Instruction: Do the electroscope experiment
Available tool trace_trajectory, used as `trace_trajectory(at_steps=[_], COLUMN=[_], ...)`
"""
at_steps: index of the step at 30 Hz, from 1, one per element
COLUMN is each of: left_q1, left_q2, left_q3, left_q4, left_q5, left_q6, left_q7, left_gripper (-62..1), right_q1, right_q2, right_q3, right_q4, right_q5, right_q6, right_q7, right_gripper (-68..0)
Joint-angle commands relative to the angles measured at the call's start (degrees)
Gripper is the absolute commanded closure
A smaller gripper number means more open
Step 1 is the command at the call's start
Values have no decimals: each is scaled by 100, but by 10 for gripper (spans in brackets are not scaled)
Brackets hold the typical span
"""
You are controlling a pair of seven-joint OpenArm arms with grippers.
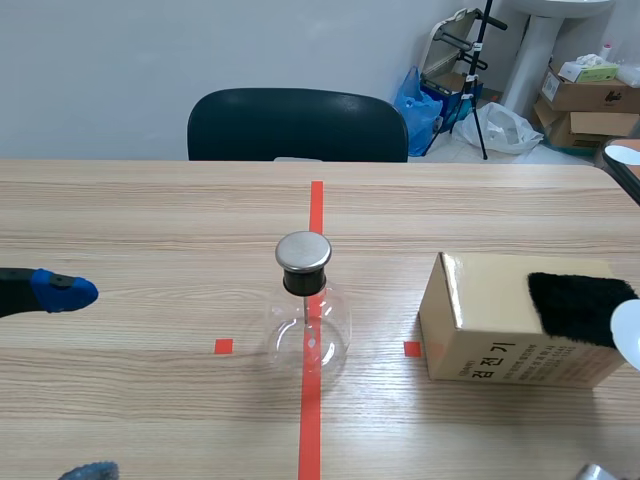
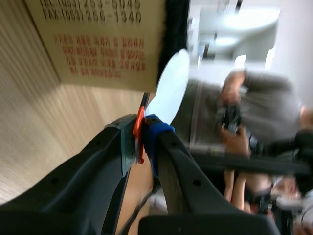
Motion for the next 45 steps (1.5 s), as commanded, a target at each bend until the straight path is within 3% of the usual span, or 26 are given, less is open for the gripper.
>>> trace_trajectory(at_steps=[1,2,5,6,9,10,13,14,17,18,21,25,29,30,33,34,37,38,42,45], left_q1=[0,0,0,0,0,0,0,0,0,0,0,0,0,0,0,0,0,0,0,0], left_q2=[13,13,11,11,13,13,13,13,15,15,13,15,13,13,15,15,11,13,13,13], left_q3=[-26,-26,-26,-26,-26,-26,-26,-26,-26,-26,-26,-26,-26,-26,-26,-26,-26,-26,-26,-26], left_q4=[37,37,37,37,37,37,37,37,37,37,37,37,37,37,37,37,37,37,37,37], left_q5=[-57,-57,-57,-55,-57,-57,-57,-57,-57,-57,-57,-57,-57,-55,-57,-57,-57,-57,-57,-57], left_q6=[-7,-7,-7,-7,-7,-7,-7,-7,-7,-7,-7,-7,-7,-7,-7,-7,-7,-7,-7,-7], left_q7=[-85,-85,-83,-83,-85,-85,-83,-83,-85,-85,-85,-85,-83,-83,-83,-83,-83,-83,-85,-85], left_gripper=[-623,-623,-623,-623,-623,-623,-623,-623,-623,-623,-623,-623,-623,-623,-623,-623,-623,-623,-623,-623], right_q1=[24,22,-11,-7,55,55,4,7,44,39,-11,66,22,22,90,90,50,42,57,22], right_q2=[44,33,28,31,28,22,15,17,15,13,13,13,17,28,24,24,28,31,28,28], right_q3=[-39,-37,-35,-37,-37,-37,-37,-37,-39,-37,-37,-39,-37,-37,-44,-44,-37,-37,-44,-37], right_q4=[11,11,7,-2,0,0,-17,-44,-48,-35,-50,-57,-59,-59,-59,-52,-55,-55,-52,-52], right_q5=[-85,-52,90,4,-170,-118,-35,-72,-105,-35,59,-142,0,-63,-214,-188,-68,-83,-105,-63], right_q6=[-260,-260,-260,-260,-260,-260,-260,-260,-260,-260,-260,-260,-260,-260,-260,-260,-260,-260,-260,-260], right_q7=[616,557,-693,-702,352,245,-811,-638,599,511,-422,726,-570,-479,444,385,-518,-551,275,-345], right_gripper=[-9,-9,-9,-9,-9,-9,-9,-9,-9,-9,-9,-9,-9,-9,-9,-9,-9,-9,-9,-9])
